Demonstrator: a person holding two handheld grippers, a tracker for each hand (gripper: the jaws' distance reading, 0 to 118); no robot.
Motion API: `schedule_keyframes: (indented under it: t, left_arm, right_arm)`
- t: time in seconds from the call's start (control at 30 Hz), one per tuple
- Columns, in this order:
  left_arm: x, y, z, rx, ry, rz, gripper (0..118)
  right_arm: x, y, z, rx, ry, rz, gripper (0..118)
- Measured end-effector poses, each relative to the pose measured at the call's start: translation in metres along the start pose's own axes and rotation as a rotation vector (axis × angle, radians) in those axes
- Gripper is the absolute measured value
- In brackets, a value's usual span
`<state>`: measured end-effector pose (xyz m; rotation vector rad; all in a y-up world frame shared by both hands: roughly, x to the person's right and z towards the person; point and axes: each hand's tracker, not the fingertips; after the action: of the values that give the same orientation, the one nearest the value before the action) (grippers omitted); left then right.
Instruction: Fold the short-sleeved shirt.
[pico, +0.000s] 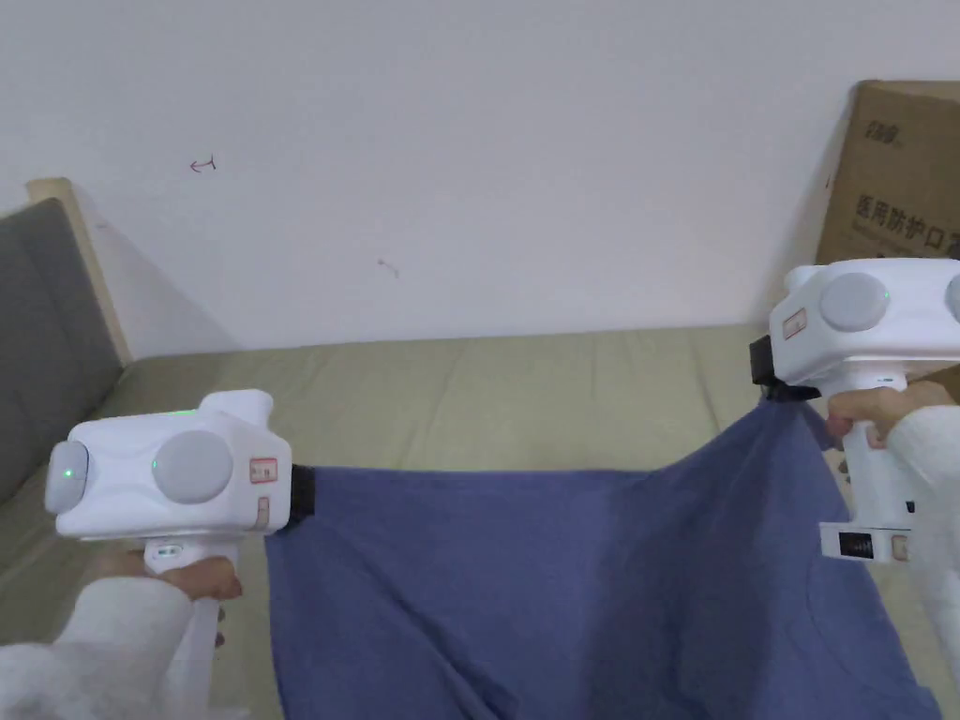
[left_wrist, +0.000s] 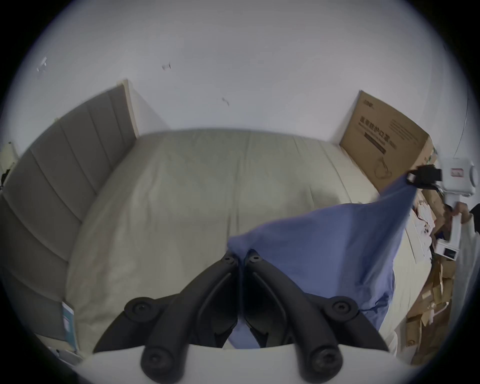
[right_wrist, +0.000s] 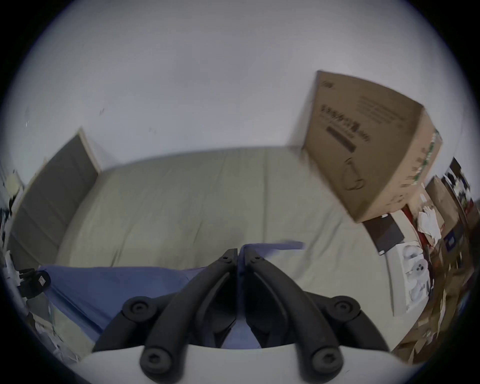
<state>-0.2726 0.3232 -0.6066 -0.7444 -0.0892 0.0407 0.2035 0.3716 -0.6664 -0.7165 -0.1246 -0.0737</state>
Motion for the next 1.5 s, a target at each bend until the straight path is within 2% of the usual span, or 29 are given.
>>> schedule_keyframes:
  t: [0.1,0.2,0.33,0.5,0.57,0.63,0.73,0.83,0.87,0.93,0.97,1.0,1.07,1.1,1.17,1.3,1.5]
  left_arm:
    - [-0.005,0.038,0.022,0.069,0.076,-0.039,1]
    - [-0.010,0.071,0.051,0.135,0.102,-0.027,1]
    - [-0.006,0.111,0.083,0.212,0.143,-0.067,1]
    - [-0.003,0.155,0.111,0.291,0.163,-0.056,1]
    - [-0.003,0.174,0.113,0.312,0.203,-0.090,1]
    - [-0.006,0.196,0.114,0.321,0.203,-0.069,1]
    - [-0.013,0.226,0.114,0.364,0.203,-0.032,1]
    - [-0.016,0.259,0.113,0.380,0.253,-0.085,1]
    - [-0.018,0.270,0.115,0.377,0.255,-0.101,1]
    - [-0.022,0.285,0.123,0.427,0.234,-0.046,1]
    - [-0.024,0.292,0.127,0.427,0.237,-0.063,1]
    - [-0.025,0.296,0.130,0.483,0.239,-0.036,1]
    - [-0.028,0.304,0.134,0.500,0.254,-0.081,1]
    - [-0.029,0.302,0.134,0.552,0.245,-0.026,1]
    - [-0.029,0.298,0.124,0.509,0.243,-0.040,1]
    - [-0.029,0.283,0.089,0.472,0.264,-0.071,1]
    - [-0.043,0.240,-0.010,0.290,0.266,-0.048,1]
  right_arm:
    - [0.023,0.023,0.039,0.058,-0.019,-0.040,5]
    - [0.043,0.043,0.070,0.115,-0.020,-0.123,5]
    - [0.056,0.064,0.097,0.154,0.061,-0.186,5]
    - [0.055,0.101,0.115,0.188,0.093,-0.256,5]
    - [0.047,0.123,0.122,0.212,0.096,-0.253,5]
    - [0.036,0.152,0.127,0.238,0.078,-0.228,5]
    - [0.025,0.192,0.139,0.304,0.082,-0.247,5]
    - [0.014,0.227,0.153,0.338,0.081,-0.241,5]
    - [0.012,0.238,0.159,0.347,0.054,-0.229,5]
    - [0.008,0.256,0.171,0.388,0.062,-0.243,5]
    - [0.008,0.263,0.178,0.400,0.070,-0.255,5]
    - [0.007,0.267,0.182,0.426,0.094,-0.263,5]
    - [0.006,0.267,0.184,0.433,0.084,-0.254,5]
    - [0.006,0.265,0.182,0.443,0.098,-0.241,5]
    - [0.004,0.255,0.171,0.430,0.078,-0.205,5]
    - [0.002,0.237,0.130,0.350,0.102,-0.214,5]
    - [-0.011,0.202,0.038,0.206,0.053,-0.172,5]
